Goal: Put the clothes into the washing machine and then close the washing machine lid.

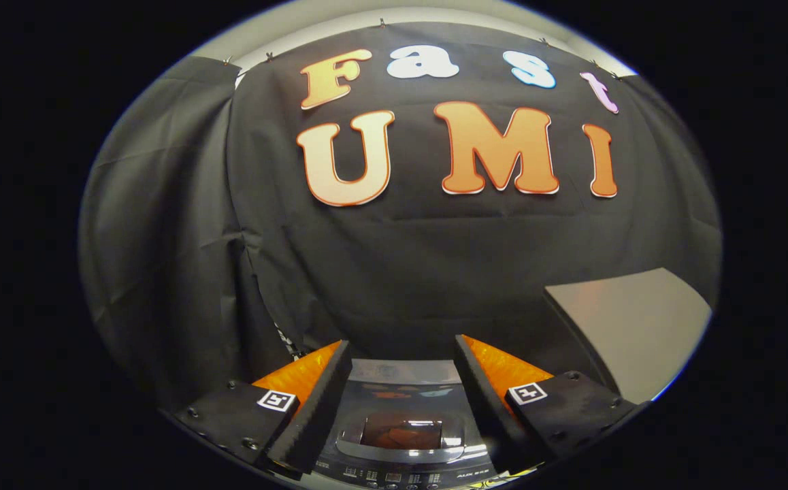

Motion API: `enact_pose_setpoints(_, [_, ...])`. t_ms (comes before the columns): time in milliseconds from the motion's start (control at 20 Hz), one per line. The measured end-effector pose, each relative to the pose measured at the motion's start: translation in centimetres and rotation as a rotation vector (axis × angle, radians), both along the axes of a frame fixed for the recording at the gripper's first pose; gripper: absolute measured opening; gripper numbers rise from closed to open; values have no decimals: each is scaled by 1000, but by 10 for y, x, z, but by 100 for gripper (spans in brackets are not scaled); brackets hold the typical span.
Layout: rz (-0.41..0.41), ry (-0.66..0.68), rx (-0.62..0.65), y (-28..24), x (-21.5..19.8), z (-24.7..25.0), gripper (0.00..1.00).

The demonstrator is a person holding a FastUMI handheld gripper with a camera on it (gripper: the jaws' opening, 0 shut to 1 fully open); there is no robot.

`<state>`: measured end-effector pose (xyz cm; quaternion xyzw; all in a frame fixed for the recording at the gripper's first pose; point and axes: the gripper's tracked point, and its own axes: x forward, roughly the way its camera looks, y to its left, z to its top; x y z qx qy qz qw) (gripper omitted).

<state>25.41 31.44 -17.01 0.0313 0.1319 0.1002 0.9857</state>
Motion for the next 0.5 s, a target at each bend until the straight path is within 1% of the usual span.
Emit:
enact_pose_setpoints(250, [-18,-83,45,-38,-26,59,98])
enact_pose_setpoints(500, [-60,-116,113,-90,-55,91,97])
